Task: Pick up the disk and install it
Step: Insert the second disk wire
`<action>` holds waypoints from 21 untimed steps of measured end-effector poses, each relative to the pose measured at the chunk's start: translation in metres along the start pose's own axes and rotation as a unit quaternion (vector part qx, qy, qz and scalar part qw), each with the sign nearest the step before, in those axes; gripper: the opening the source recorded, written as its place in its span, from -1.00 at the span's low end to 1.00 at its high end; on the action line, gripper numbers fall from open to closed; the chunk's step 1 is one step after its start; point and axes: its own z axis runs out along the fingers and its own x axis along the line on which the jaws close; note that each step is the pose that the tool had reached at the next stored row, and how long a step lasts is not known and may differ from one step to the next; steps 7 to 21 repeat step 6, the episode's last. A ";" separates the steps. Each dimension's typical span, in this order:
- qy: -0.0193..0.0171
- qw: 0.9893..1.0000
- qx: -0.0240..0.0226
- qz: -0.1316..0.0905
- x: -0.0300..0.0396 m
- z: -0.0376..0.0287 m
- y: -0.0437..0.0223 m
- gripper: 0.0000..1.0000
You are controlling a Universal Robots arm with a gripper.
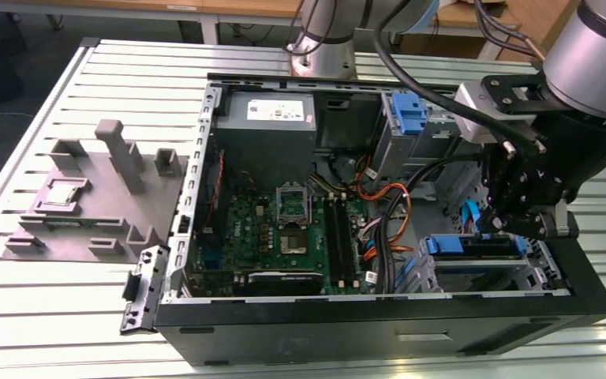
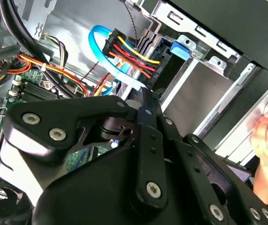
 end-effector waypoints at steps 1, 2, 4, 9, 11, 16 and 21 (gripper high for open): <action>0.000 1.000 0.000 0.000 0.0000 0.0000 0.0000 -0.80; 0.000 1.000 0.000 0.000 0.0000 0.0000 0.0000 -0.80; 0.000 1.000 0.000 0.000 0.0000 0.0000 0.0000 -0.80; 0.000 1.000 0.000 0.000 0.0000 0.0000 0.0000 -0.80; 0.000 1.000 0.000 0.000 0.0000 0.0000 0.0000 -0.80; 0.000 1.000 0.000 0.000 0.0000 0.0000 0.0000 -0.80; 0.000 1.000 0.000 0.000 0.0000 0.0000 0.0000 -0.80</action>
